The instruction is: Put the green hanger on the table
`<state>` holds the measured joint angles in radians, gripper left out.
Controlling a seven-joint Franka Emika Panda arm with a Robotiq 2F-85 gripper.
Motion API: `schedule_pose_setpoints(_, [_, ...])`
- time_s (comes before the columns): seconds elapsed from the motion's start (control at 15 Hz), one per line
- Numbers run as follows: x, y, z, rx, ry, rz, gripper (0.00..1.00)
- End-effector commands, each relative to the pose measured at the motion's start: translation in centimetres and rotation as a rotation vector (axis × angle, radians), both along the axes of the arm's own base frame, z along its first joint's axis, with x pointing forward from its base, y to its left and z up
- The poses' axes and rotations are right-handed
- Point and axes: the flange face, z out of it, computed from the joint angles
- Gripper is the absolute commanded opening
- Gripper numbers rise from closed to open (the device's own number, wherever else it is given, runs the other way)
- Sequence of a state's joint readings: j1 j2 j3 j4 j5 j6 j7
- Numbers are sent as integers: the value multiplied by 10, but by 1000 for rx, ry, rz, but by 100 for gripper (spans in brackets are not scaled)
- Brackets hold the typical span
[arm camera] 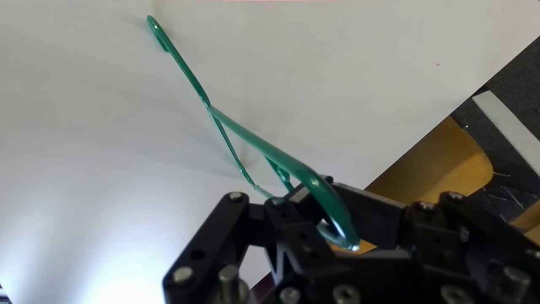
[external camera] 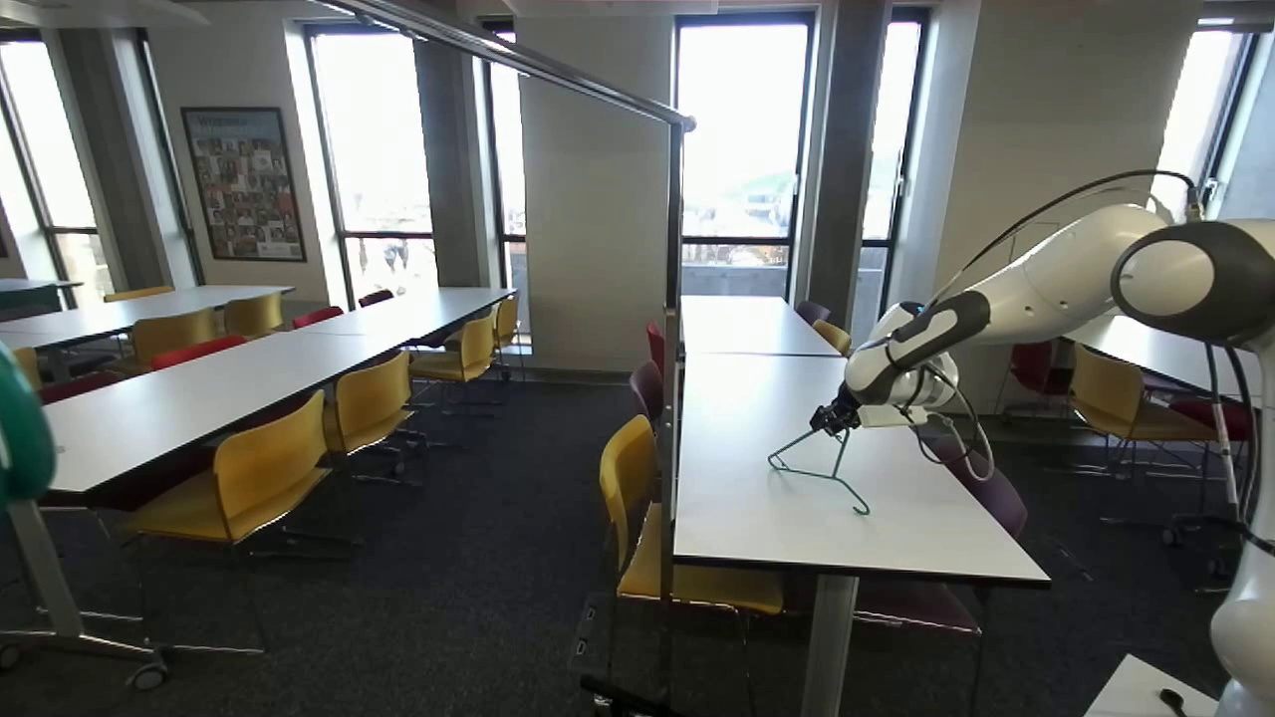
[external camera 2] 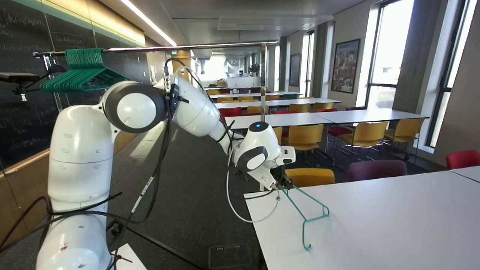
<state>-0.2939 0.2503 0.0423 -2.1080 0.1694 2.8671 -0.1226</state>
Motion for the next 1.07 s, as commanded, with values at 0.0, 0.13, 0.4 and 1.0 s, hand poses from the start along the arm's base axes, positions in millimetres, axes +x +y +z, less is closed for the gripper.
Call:
schedule_pose_setpoints(0.0, [0, 1, 0, 0, 0, -1, 0])
schedule_pose_setpoints(0.13, [0, 1, 0, 0, 0, -1, 0])
schedule_pose_setpoints(0.4, [4, 10, -25, -41, 46, 18, 0])
schedule_pose_setpoints(1.0, [18, -4, -150, -175, 281, -56, 0])
